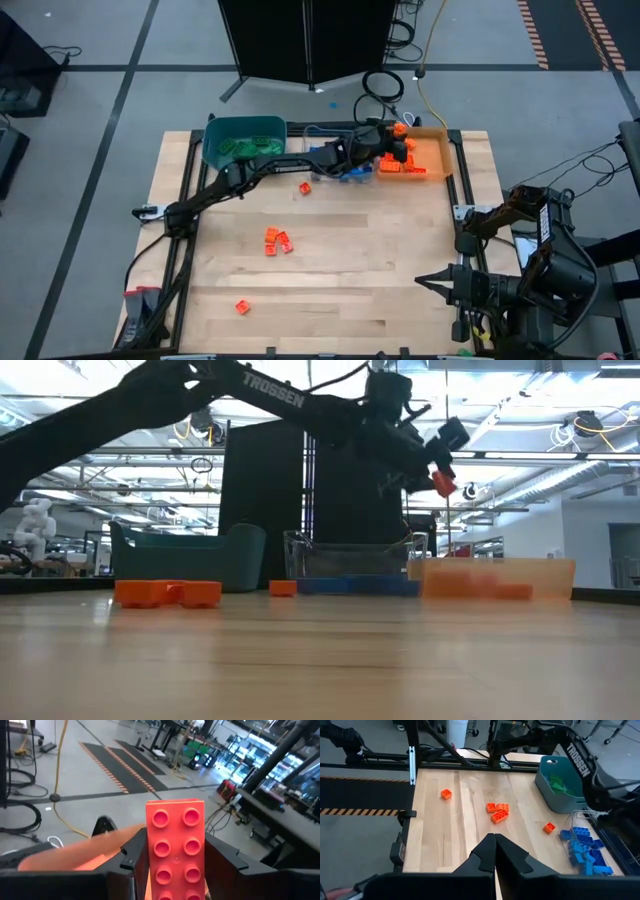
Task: Sort blocks
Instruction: Put the orange game piece into the orange transparent bin
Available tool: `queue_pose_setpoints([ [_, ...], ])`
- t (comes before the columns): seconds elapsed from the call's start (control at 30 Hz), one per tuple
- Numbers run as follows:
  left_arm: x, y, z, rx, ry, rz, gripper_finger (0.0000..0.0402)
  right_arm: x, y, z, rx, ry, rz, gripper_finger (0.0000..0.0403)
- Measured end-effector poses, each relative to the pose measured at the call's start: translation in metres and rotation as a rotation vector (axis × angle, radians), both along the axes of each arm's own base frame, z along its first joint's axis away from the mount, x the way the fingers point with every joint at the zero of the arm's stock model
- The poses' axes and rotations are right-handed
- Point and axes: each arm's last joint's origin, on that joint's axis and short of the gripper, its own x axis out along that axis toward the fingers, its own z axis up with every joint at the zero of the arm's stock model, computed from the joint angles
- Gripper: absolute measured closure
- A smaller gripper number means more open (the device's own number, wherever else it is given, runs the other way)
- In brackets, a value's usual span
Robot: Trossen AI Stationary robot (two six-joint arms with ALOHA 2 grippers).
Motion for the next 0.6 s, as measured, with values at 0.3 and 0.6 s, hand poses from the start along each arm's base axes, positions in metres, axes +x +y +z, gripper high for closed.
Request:
queue_pose_setpoints([
  [0.3, 0.007, 0.001, -0.044, -0.034, 0.123, -0.011, 0.0258, 0.0, 0.0, 0.0, -0.013, 0.002, 0.007, 0.0403],
  [0.6, 0.008, 0.006, -0.057, -0.019, 0.167, 0.005, 0.0258, 0.0, 0.0, 0.0, -0.008, 0.002, 0.005, 0.0403],
])
